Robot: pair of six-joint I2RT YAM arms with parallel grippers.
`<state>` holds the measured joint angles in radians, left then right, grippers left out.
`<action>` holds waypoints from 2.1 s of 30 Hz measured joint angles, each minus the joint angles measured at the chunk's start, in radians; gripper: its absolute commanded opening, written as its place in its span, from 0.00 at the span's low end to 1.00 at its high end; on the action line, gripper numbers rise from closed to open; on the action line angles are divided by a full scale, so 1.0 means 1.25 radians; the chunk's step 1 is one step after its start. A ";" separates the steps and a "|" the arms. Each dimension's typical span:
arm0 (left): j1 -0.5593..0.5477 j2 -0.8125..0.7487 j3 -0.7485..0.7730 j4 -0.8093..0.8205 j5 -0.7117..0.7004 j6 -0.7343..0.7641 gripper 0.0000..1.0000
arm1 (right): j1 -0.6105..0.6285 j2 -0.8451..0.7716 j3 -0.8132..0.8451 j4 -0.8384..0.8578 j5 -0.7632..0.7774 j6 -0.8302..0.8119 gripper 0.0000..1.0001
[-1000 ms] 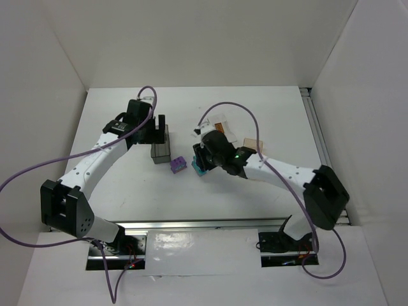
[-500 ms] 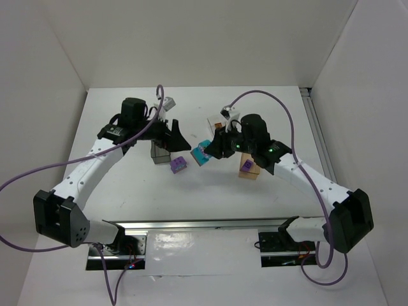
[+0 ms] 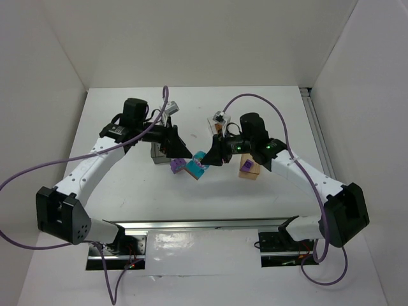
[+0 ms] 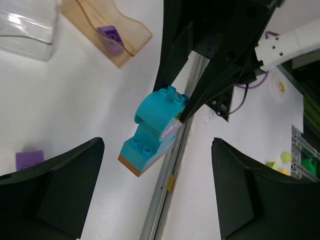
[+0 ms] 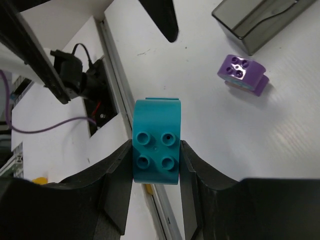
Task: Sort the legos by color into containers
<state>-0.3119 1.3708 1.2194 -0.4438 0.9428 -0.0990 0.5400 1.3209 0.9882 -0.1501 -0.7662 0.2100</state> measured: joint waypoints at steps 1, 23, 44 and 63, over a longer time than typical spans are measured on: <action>0.000 0.008 0.000 -0.002 0.020 0.010 0.91 | -0.001 0.001 0.000 0.000 -0.015 -0.003 0.31; -0.028 0.109 0.011 -0.061 0.188 0.063 0.60 | -0.001 0.038 0.014 0.006 -0.098 -0.016 0.31; -0.034 0.157 0.018 -0.081 0.208 0.080 0.51 | -0.002 0.063 0.017 0.030 -0.137 0.008 0.31; -0.034 0.170 0.026 -0.094 0.211 0.078 0.71 | 0.001 0.075 0.017 0.028 -0.109 0.006 0.31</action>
<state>-0.3550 1.5829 1.2514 -0.5617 1.2068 -0.0021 0.5415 1.4143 1.0100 -0.1150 -0.9024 0.2180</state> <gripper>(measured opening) 0.702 0.444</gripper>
